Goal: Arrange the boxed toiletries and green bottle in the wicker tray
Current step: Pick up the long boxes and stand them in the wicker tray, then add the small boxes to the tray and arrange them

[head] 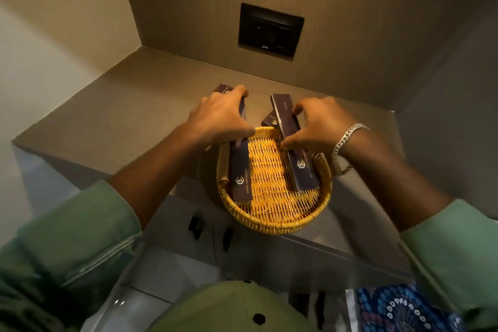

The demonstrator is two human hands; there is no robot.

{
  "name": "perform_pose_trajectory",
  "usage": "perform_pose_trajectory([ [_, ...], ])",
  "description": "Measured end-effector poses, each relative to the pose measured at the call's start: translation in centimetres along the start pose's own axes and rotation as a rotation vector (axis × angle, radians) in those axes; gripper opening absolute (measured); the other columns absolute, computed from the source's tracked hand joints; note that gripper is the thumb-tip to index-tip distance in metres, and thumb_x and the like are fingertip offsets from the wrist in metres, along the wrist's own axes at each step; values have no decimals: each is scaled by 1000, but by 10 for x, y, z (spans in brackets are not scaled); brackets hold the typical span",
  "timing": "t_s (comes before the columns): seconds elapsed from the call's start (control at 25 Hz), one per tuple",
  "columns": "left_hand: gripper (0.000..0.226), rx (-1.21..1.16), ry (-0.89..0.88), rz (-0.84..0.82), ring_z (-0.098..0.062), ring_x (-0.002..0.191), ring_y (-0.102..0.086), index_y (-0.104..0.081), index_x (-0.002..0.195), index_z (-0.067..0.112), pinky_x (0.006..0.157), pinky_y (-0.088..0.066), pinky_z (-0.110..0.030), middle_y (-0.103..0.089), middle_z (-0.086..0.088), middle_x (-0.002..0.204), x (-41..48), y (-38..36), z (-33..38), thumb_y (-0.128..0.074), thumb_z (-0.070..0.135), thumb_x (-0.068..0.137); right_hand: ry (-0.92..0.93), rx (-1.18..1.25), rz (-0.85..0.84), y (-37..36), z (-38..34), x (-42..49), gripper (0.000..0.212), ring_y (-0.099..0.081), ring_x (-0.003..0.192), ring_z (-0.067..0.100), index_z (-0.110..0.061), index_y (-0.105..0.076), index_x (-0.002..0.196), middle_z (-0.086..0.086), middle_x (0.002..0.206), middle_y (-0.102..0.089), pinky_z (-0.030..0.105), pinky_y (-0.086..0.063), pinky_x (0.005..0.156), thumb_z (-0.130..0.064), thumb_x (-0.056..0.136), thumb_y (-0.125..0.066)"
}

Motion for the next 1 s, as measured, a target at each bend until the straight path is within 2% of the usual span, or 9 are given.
perform_pose_trajectory([
  [0.12, 85, 61, -1, -13, -32, 115, -54, -34, 139, 27, 90, -52, -48, -55, -12, 131, 1, -9, -7, -75, 50, 69, -33, -98, 12, -19, 1, -1, 54, -58, 81, 23, -15, -59, 103, 4, 90, -59, 35, -53, 64, -36, 61, -85],
  [0.36, 86, 166, -39, 32, -30, 111, -57, -42, 135, 22, 93, -49, -50, -61, -11, 126, 1, -7, -14, -65, 69, 67, -44, -234, -9, -33, -3, -2, 40, -56, 73, 23, -10, -63, 97, 1, 68, -46, 34, -52, 63, -31, 69, -80],
  [0.44, 75, 90, -43, 195, -25, 100, -59, -51, 127, 21, 86, -50, -42, -65, -9, 116, 6, 5, -16, -58, 70, 72, -53, -232, 22, -26, 1, -3, 40, -57, 74, 25, -11, -62, 94, 2, 70, -50, 35, -52, 62, -36, 68, -80],
  [0.52, 59, -27, -24, 401, -20, 90, -56, -56, 119, 23, 75, -46, -35, -67, -7, 104, 21, 27, -21, -56, 63, 76, -18, -188, 148, -11, 0, 0, 41, -60, 80, 29, -13, -63, 90, 8, 82, -61, 37, -53, 66, -43, 68, -78],
  [0.6, 46, -34, -53, 463, -21, 89, -59, -58, 116, 24, 74, -49, -35, -67, -7, 102, 46, 44, -23, -60, 51, 79, 65, -115, 291, 4, -7, 11, 40, -63, 87, 29, -16, -64, 98, 9, 93, -67, 40, -53, 71, -45, 71, -72],
  [0.72, 45, 18, -63, 213, -21, 92, -59, -56, 120, 19, 78, -52, -37, -64, -10, 112, 95, 46, -22, -67, 39, 81, 84, 24, 291, 9, -14, 42, 47, -63, 91, 24, -22, -60, 113, 5, 102, -68, 35, -51, 73, -44, 73, -71],
  [0.84, 49, 120, 37, -135, -25, 99, -58, -56, 119, 14, 84, -51, -38, -60, -12, 116, 123, 24, -32, -72, 35, 79, 0, -10, 67, -9, -15, 71, 60, -59, 99, 26, -18, -57, 120, 7, 115, -63, 40, -54, 79, -45, 69, -75],
  [0.92, 43, 180, 42, -204, -25, 94, -59, -58, 110, 15, 85, -54, -41, -61, -10, 109, 133, 9, -39, -76, 30, 74, -64, -95, -68, -22, -11, 86, 63, -58, 96, 27, -16, -58, 118, 8, 113, -61, 42, -55, 78, -43, 65, -79],
  [1.0, 40, 196, 14, -180, -26, 91, -59, -58, 102, 16, 82, -55, -42, -60, -9, 103, 142, 4, -40, -80, 26, 70, -101, -151, -129, -28, -10, 99, 61, -58, 88, 27, -13, -59, 114, 8, 103, -61, 40, -55, 75, -41, 64, -81],
])
Point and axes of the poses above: each hand's wrist, its own x-axis towards the middle knuckle, its own y-axis out of the back of the hand, z = x × y, the point moved 3 cm from there along x, towards the middle knuckle
